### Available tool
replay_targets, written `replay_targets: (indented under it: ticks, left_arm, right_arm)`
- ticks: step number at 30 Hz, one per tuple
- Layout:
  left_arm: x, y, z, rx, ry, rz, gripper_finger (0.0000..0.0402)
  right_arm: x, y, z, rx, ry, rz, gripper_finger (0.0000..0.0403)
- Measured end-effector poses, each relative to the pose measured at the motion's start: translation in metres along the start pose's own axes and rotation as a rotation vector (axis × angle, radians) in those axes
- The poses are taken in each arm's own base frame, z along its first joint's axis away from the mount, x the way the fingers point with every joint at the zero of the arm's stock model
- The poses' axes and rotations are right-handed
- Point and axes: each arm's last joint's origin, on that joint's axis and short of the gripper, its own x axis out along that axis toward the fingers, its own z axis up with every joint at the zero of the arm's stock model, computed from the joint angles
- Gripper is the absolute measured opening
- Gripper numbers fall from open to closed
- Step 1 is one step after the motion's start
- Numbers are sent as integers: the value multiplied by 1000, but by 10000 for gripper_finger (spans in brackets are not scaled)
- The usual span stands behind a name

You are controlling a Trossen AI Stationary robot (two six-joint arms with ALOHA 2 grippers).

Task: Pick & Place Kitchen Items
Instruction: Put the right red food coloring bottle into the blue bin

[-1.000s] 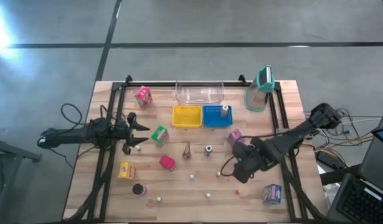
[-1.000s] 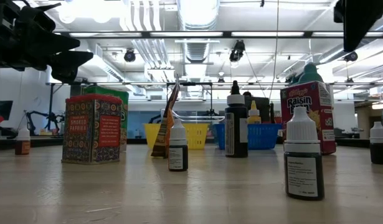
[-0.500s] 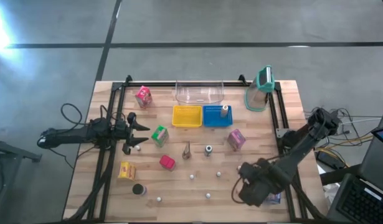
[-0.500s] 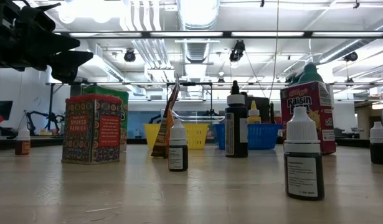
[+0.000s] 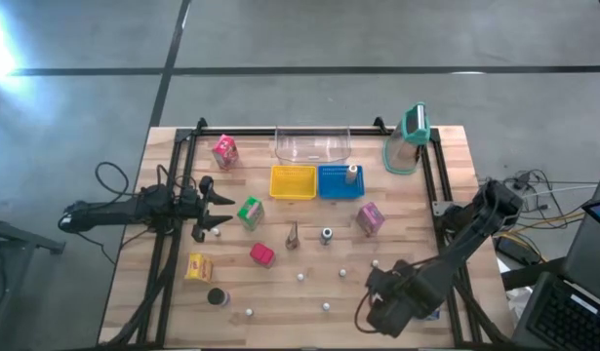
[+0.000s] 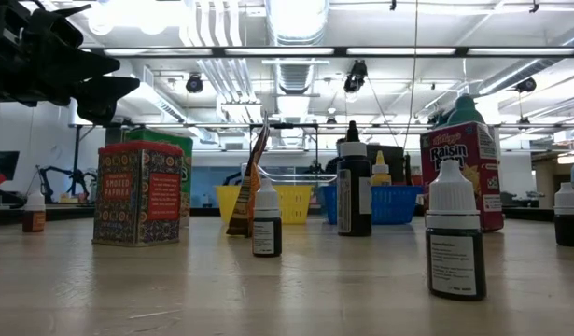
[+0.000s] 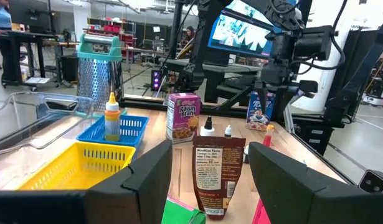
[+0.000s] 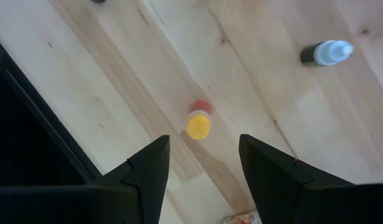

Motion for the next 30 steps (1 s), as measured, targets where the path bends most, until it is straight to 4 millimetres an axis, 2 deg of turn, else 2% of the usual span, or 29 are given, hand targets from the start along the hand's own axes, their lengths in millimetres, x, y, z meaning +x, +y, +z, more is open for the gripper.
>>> replay_targets:
  ticks: [7, 22, 30]
  left_arm:
    - [0, 0, 0, 0, 0, 1, 218]
    - [0, 0, 0, -3, 0, 3, 218]
    - [0, 0, 0, -3, 0, 3, 218]
  right_arm:
    - [4, 2, 0, -4, 6, -2, 198]
    - [10, 2, 0, 0, -6, 29, 169]
    - [19, 0, -1, 3, -11, 45, 184]
